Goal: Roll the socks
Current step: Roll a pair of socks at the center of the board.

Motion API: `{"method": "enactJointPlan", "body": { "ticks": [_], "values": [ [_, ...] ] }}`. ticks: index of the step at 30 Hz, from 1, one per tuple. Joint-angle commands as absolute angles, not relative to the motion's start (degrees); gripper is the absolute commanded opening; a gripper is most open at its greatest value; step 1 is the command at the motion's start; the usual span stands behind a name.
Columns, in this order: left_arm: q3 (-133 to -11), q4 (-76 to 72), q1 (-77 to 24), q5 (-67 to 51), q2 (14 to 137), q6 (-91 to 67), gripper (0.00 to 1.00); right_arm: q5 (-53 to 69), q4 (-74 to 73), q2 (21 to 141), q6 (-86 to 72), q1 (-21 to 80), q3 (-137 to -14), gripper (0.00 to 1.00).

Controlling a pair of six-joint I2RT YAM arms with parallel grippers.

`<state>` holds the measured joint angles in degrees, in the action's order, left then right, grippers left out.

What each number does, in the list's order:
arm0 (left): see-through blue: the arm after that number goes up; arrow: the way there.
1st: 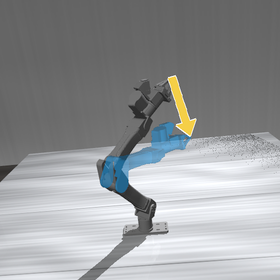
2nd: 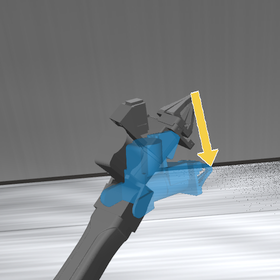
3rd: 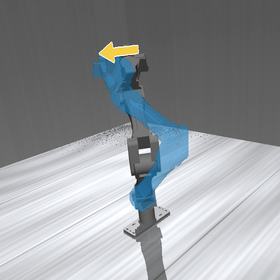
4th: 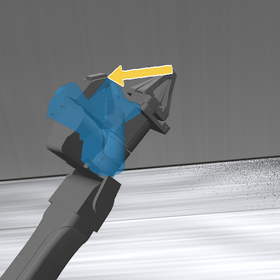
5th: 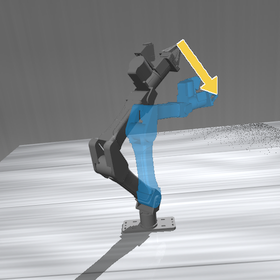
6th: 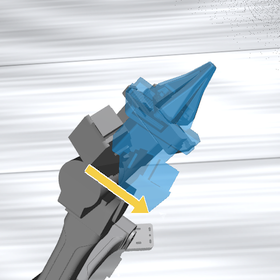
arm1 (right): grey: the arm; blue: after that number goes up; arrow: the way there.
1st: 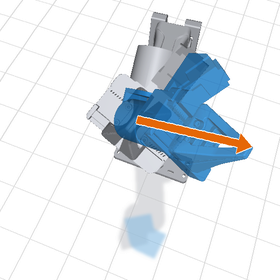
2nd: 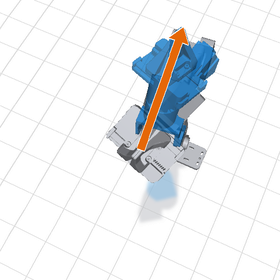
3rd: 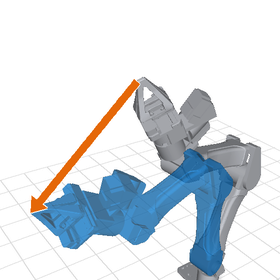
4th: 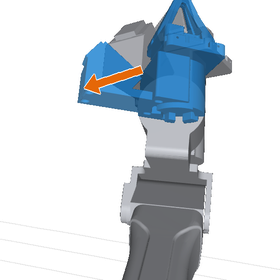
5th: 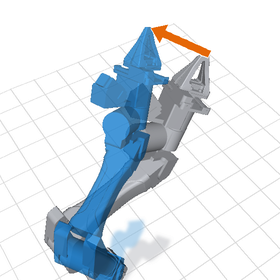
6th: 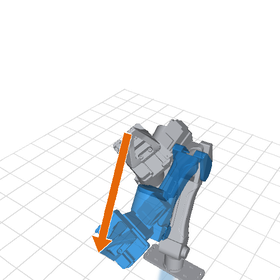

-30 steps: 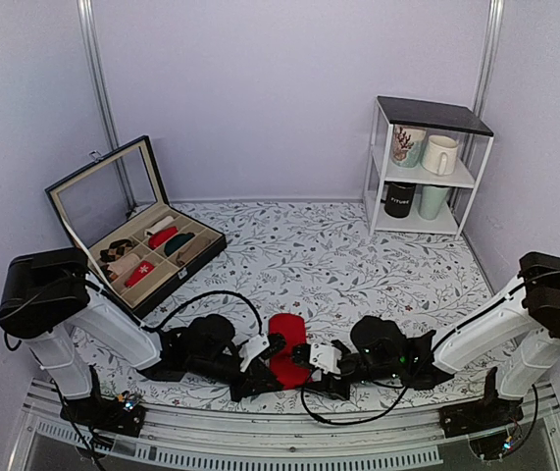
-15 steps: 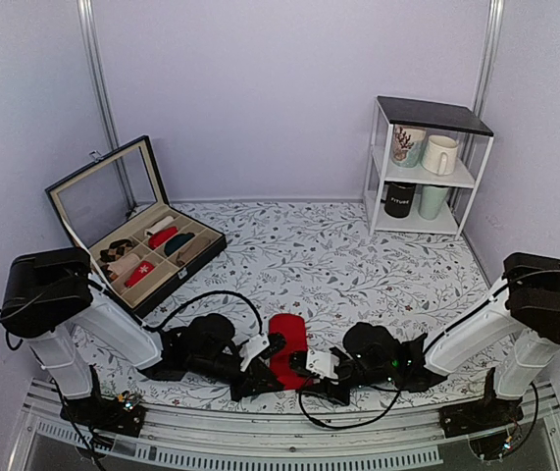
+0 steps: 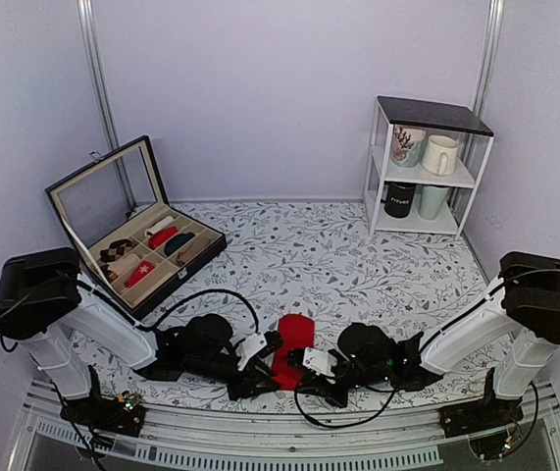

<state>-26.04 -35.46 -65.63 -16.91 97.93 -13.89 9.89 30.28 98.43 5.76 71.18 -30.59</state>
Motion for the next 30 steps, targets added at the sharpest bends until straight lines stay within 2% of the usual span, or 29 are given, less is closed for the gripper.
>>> {"method": "enactJointPlan", "body": {
  "ticks": [1, 4, 6, 7, 8, 9, 14, 17, 19, 20, 22, 25, 30],
  "values": [
    [-23.24, -28.97, -66.62, -4.28, 90.19, -8.9, 0.37, 16.38, 24.69, 99.07, -1.31, 70.0, -30.42, 0.07],
    [-21.79, -32.36, -70.64, 4.98, 82.86, -2.76, 0.44, 21.13, 24.48, 100.35, -5.83, 68.34, -30.09, 0.07],
    [-20.2, -36.65, -73.98, 12.97, 79.15, 3.28, 0.66, 22.08, 24.29, 101.64, -7.82, 68.08, -30.04, 0.07],
    [-19.21, -39.06, -74.79, 15.9, 77.65, 4.94, 0.9, 22.33, 24.24, 102.14, -8.46, 68.04, -30.06, 0.07],
    [-18.2, -42.85, -74.95, 17.38, 76.41, 6.29, 0.98, 22.65, 24.11, 102.64, -9.29, 67.99, -30.06, 0.07],
    [-16.82, -46.3, -74.92, 18.76, 75.48, 7.62, 0.99, 23.08, 24.16, 102.94, -10.15, 67.97, -30.14, 0.07],
    [-10.07, -63.43, -74.8, 22.92, 74.74, 12.28, 0.99, 23.43, 24.01, 103.12, -12.05, 67.99, -30.22, 0.07],
    [-10.74, -57.55, -74.79, 9.54, 74.14, 14.5, 0.98, 24.76, 23.83, 103.43, -12.43, 67.66, -30.36, 0.07],
    [-13.77, -51.71, -74.76, 2.61, 75.56, 12.98, 0.8, 25.84, 23.61, 103.97, -12.64, 67.35, -30.54, 0.07],
    [-15.41, -48.82, -74.79, -0.4, 77.08, 12.25, 0.66, 26.53, 23.55, 104.3, -12.74, 67.15, -30.61, 0.07],
    [-17.65, -44.69, -74.78, -5.29, 80.77, 10.84, 0.55, 27.5, 22.92, 105.07, -12.75, 66.83, -31.07, 0.07],
    [-18.19, -45.82, -74.97, -9.98, 85.87, 8.8, 0.5, 28.32, 21.73, 106.12, -12.75, 66.47, -31.91, 0.07],
    [-18.11, -44.93, -75.04, -11.15, 89.44, 5.35, 0.52, 28.38, 21.12, 106.61, -13.31, 65.98, -31.5, 0.07]
  ]
}}
